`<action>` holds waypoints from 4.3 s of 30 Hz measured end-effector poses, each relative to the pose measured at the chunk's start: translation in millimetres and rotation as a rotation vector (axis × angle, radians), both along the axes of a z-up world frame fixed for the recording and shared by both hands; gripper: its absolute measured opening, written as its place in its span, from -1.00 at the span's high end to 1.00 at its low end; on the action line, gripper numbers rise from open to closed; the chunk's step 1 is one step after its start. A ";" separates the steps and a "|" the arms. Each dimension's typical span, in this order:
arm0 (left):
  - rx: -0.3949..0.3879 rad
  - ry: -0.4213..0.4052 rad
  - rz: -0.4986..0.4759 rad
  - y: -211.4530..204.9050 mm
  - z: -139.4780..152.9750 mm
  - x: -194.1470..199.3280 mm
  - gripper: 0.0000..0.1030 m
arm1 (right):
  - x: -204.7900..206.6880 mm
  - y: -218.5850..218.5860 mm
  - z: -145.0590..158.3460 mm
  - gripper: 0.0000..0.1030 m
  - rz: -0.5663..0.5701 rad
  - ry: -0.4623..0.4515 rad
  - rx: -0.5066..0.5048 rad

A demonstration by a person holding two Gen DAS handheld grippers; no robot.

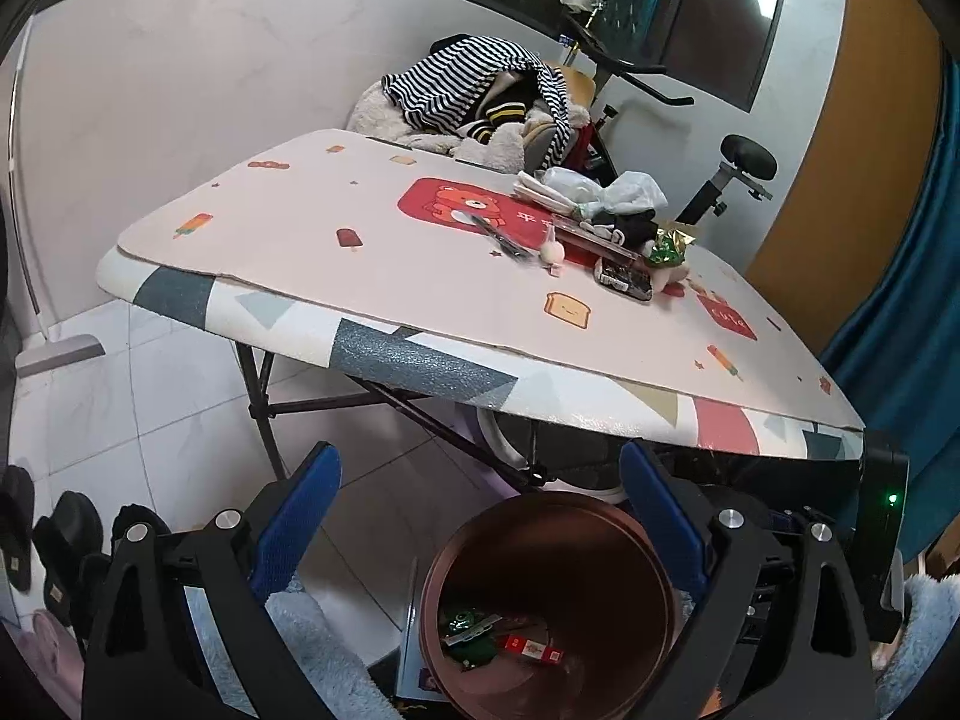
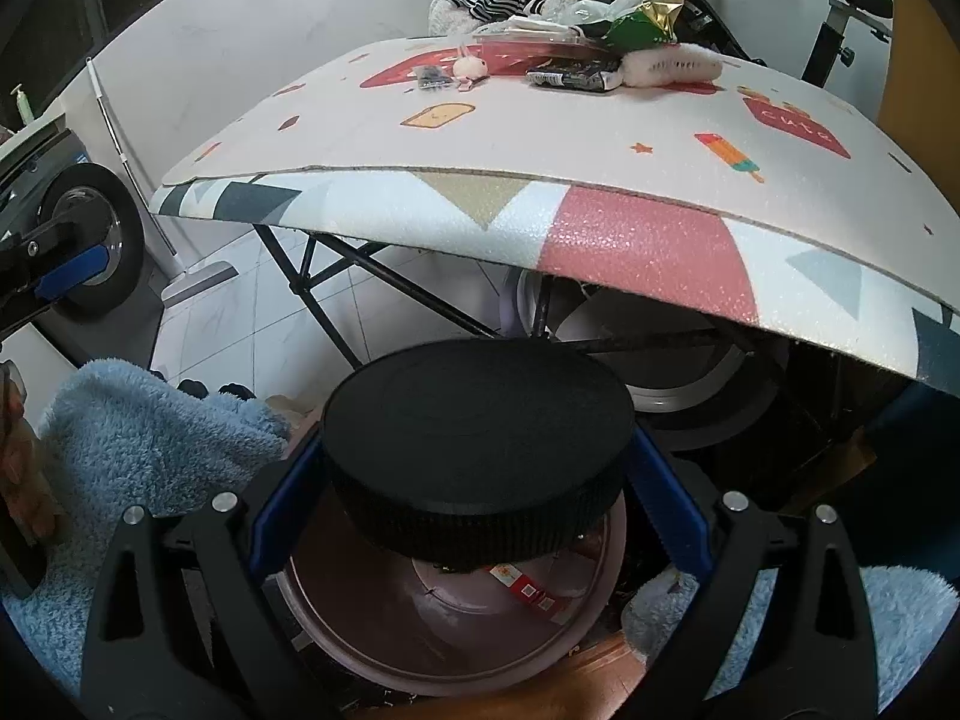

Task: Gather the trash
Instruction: 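Carry packet and black lid over the bin and release the packet from the left tool, then open the right tool to drop the black lid into the brown bin, then grasp the gold-and-green snack bag with the right tool while the left tool grasps the wrapped black fork, then carry both items over the bin and open the left tool to drop the fork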

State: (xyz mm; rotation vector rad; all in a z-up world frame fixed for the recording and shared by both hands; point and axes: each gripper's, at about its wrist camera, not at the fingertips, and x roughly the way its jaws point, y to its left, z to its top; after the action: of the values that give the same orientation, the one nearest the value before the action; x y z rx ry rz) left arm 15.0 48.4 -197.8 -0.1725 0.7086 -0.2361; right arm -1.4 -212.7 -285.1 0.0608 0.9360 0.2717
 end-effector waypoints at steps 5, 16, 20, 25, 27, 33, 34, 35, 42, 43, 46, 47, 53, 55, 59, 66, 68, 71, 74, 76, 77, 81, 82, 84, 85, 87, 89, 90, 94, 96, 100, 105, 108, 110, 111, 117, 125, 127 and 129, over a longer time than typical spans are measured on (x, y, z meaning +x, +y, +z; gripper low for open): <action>-0.006 0.007 0.013 1.5 -0.8 -0.4 -0.78 | 0.4 1.3 -1.7 -0.83 0.008 0.013 0.006; 0.007 0.008 0.017 1.8 -0.8 0.6 -0.78 | -0.4 -5.2 4.2 -0.89 -0.026 -0.017 0.012; 0.006 0.008 0.023 3.4 1.8 1.8 -0.78 | -1.6 -9.9 11.2 -0.89 -0.052 -0.046 0.012; -0.017 0.016 0.002 3.7 12.0 12.9 -0.78 | 1.0 -24.0 31.5 -0.89 -0.092 -0.095 0.037; -0.023 0.023 -0.003 2.8 17.1 19.9 -0.78 | 6.3 -30.9 39.7 -0.89 -0.109 -0.109 0.046; -0.041 0.008 -0.019 -2.3 38.2 49.2 -0.78 | 38.8 -53.8 65.3 -0.89 -0.148 -0.145 0.045; -0.039 0.005 -0.022 -3.8 40.6 53.6 -0.78 | 48.8 -59.2 70.3 -0.88 -0.155 -0.152 0.043; -0.038 0.001 -0.027 -5.5 42.9 61.2 -0.78 | 55.1 -62.5 73.8 -0.88 -0.160 -0.159 0.042; -0.032 0.009 -0.037 -13.8 42.2 102.2 -0.77 | 120.4 -83.7 101.9 -0.66 -0.165 -0.209 0.058; -0.031 0.012 -0.038 -15.2 41.0 108.9 -0.75 | 135.5 -85.8 106.8 -0.64 -0.167 -0.221 0.063; -0.032 0.028 -0.037 -16.9 36.9 126.0 -0.66 | 173.6 -91.5 111.8 -0.52 -0.183 -0.244 0.093; -0.032 0.037 -0.034 -18.2 35.5 132.6 -0.66 | 187.6 -93.5 110.3 -0.46 -0.197 -0.237 0.097; -0.070 0.112 -0.015 -20.9 23.7 168.5 -0.46 | 253.6 -93.0 84.8 -0.34 -0.260 -0.157 0.079; -0.084 0.136 -0.009 -21.4 19.5 179.9 -0.34 | 264.3 -89.3 75.6 -0.33 -0.259 -0.133 0.063; -0.105 0.186 -0.001 -27.0 8.8 205.2 -0.07 | 266.5 -89.5 69.6 -0.02 -0.246 -0.118 0.087; -0.145 0.258 0.024 -47.3 -8.7 254.5 0.09 | 226.4 -89.8 94.0 0.27 -0.226 -0.250 0.105; -0.141 0.273 0.044 -51.8 -12.7 270.2 0.09 | 217.3 -91.9 101.1 0.28 -0.231 -0.274 0.114; -0.095 0.289 0.067 -61.0 -17.2 290.0 0.09 | 204.8 -96.0 108.9 0.29 -0.224 -0.298 0.127; -0.022 0.293 0.069 -73.9 -22.1 305.6 0.09 | 196.6 -98.7 110.3 0.29 -0.217 -0.299 0.134; 0.012 0.280 0.084 -78.4 -23.0 312.7 0.19 | 191.8 -101.9 109.2 0.30 -0.217 -0.294 0.145; 0.021 0.278 0.092 -79.1 -23.4 315.6 0.20 | 190.2 -103.2 108.4 0.30 -0.218 -0.291 0.149; 0.071 0.275 0.115 -84.7 -23.4 325.6 0.21 | 184.3 -109.2 106.5 0.30 -0.235 -0.287 0.154; 0.085 0.274 0.115 -86.8 -23.5 326.0 0.21 | 182.4 -111.4 105.8 0.30 -0.244 -0.286 0.156; 0.150 0.272 0.107 -94.3 -23.9 326.0 0.26 | 178.6 -115.1 104.0 0.30 -0.259 -0.279 0.170; 0.194 0.271 0.104 -97.3 -24.1 325.7 0.38 | 176.8 -115.9 102.9 0.30 -0.265 -0.275 0.177; 0.226 0.270 0.100 -97.4 -24.4 325.7 0.51 | 173.5 -118.0 101.2 0.30 -0.277 -0.264 0.182; 0.220 0.271 0.096 -91.1 -24.3 326.1 0.66 | 169.2 -118.6 99.2 0.30 -0.285 -0.254 0.183; 0.212 0.271 0.090 -88.0 -24.2 326.5 0.72 | 166.2 -118.4 98.7 0.30 -0.287 -0.250 0.188; 0.194 0.281 0.104 -73.1 -21.8 325.3 0.86 | 156.0 -115.5 99.4 0.30 -0.286 -0.247 0.196; 0.181 0.259 0.116 -63.0 -13.8 320.6 0.91 | 151.5 -114.3 101.4 0.30 -0.284 -0.249 0.198; 0.159 0.210 0.097 -50.8 8.4 307.5 0.93 | 143.5 -112.3 107.1 0.30 -0.280 -0.257 0.191; 0.145 0.148 0.056 -40.8 37.8 281.1 0.93 | 133.0 -105.5 116.2 0.30 -0.277 -0.266 0.196; 0.128 0.124 0.045 -34.7 52.1 266.6 0.93 | 124.5 -99.3 122.4 0.30 -0.269 -0.273 0.197; 0.114 0.111 0.034 -31.8 61.5 254.0 0.93 | 118.1 -95.8 126.3 0.30 -0.266 -0.278 0.197; 0.112 0.105 0.027 -30.8 65.0 248.8 0.93 | 113.8 -94.0 128.6 0.30 -0.265 -0.282 0.198; 0.106 0.058 -0.046 -33.1 83.5 201.4 0.93 | 94.0 -86.3 134.9 0.30 -0.259 -0.291 0.192; 0.072 0.050 -0.164 -43.9 80.7 130.0 0.93 | 60.0 -74.5 131.0 0.30 -0.247 -0.289 0.179; 0.072 0.061 -0.203 -50.6 74.1 110.1 0.93 | 51.1 -72.3 127.8 0.30 -0.247 -0.285 0.180; 0.075 0.076 -0.233 -55.9 66.6 94.8 0.93 | 43.1 -70.3 122.8 0.30 -0.247 -0.277 0.180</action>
State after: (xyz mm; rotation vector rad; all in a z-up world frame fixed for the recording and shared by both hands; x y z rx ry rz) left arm 109.8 -7.5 -131.2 -0.0265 0.8120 -0.4269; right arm 41.8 -283.0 -162.4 0.2952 0.6196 0.1293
